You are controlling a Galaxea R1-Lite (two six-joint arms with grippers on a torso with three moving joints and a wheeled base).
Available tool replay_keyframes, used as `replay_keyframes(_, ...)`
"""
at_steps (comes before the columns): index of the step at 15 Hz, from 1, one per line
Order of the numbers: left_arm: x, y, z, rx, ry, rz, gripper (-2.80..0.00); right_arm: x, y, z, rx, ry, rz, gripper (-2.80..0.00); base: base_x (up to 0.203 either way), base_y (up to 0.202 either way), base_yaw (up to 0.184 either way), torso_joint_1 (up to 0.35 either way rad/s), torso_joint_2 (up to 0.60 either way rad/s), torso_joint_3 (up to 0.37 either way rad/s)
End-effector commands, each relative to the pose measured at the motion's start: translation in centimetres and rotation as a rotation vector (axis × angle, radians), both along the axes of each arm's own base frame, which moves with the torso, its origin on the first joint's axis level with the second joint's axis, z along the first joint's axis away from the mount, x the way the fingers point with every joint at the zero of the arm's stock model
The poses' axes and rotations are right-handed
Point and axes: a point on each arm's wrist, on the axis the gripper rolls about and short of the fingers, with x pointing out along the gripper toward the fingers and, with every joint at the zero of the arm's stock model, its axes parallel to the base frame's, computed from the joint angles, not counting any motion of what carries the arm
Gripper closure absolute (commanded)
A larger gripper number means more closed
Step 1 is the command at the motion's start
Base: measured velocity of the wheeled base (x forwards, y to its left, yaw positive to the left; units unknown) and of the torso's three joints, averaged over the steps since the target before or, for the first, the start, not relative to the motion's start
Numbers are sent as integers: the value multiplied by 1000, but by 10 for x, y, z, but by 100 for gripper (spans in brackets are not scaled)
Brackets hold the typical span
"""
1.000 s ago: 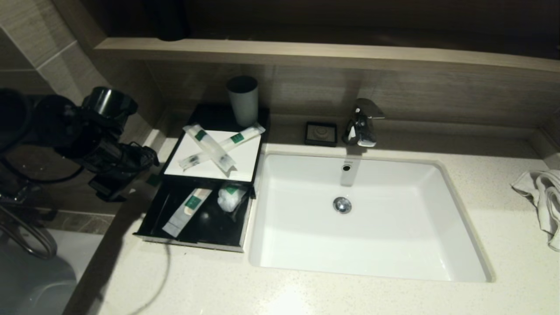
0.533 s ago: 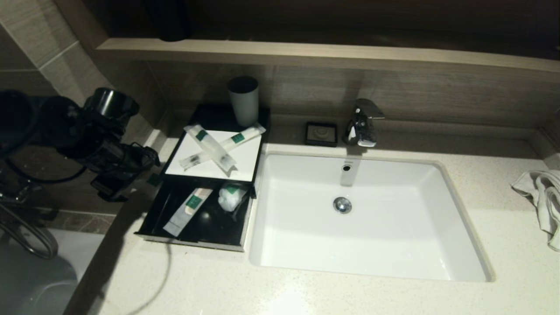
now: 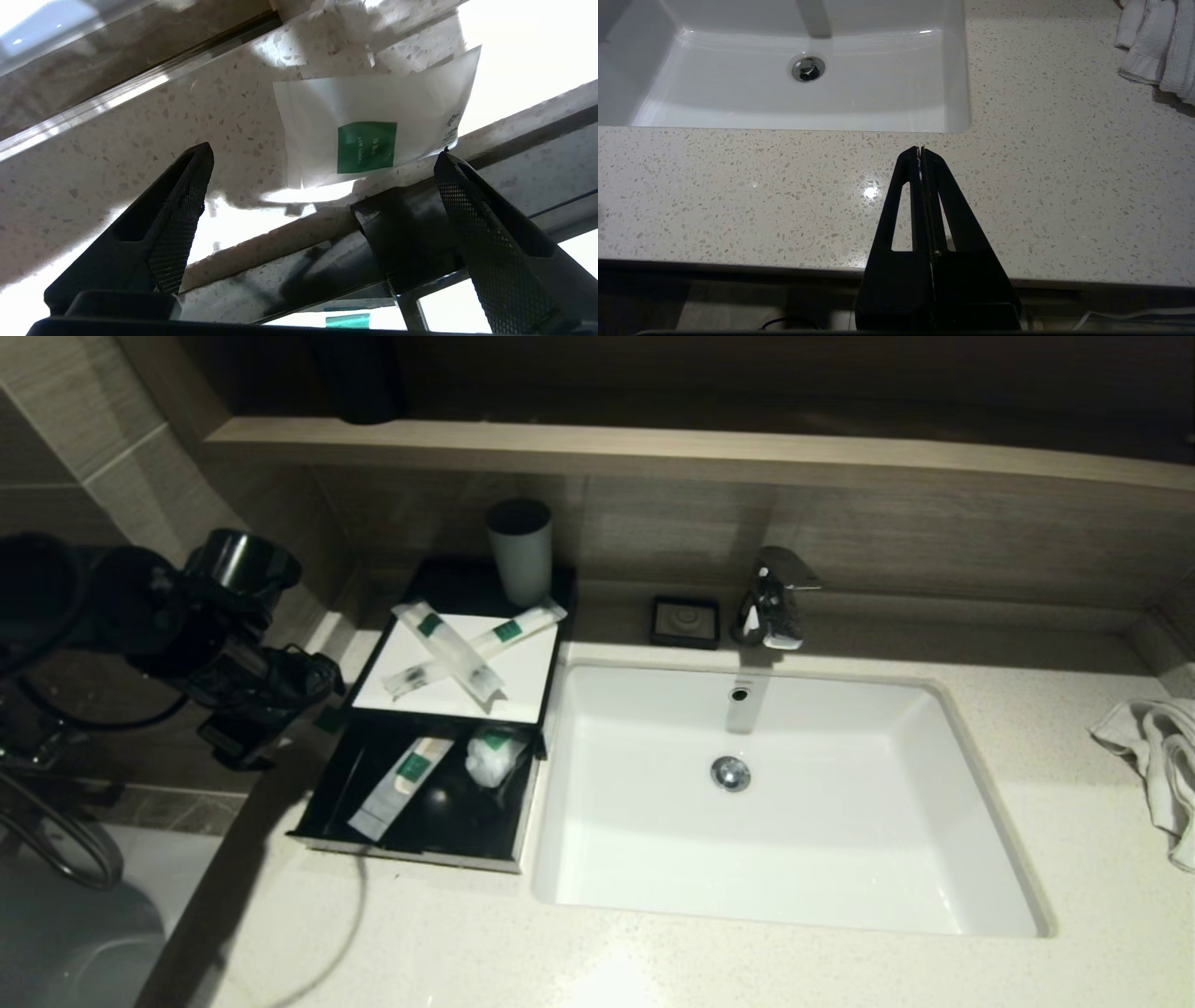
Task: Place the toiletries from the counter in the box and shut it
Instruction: Pick up the bathroom toiletry
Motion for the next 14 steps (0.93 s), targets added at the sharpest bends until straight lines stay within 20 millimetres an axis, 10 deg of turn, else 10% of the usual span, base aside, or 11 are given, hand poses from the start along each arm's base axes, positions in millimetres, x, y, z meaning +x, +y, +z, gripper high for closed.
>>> replay_keyframes(1, -10, -2, 9, -3, -18, 0, -280, 0, 0, 0, 0, -1, 0, 0, 0, 0, 0, 0, 0, 0)
replay_keyframes(14, -94, -9, 24, 9, -15, -58, -280, 0, 0, 0, 0, 0, 0, 0, 0, 0, 0, 0, 0, 0)
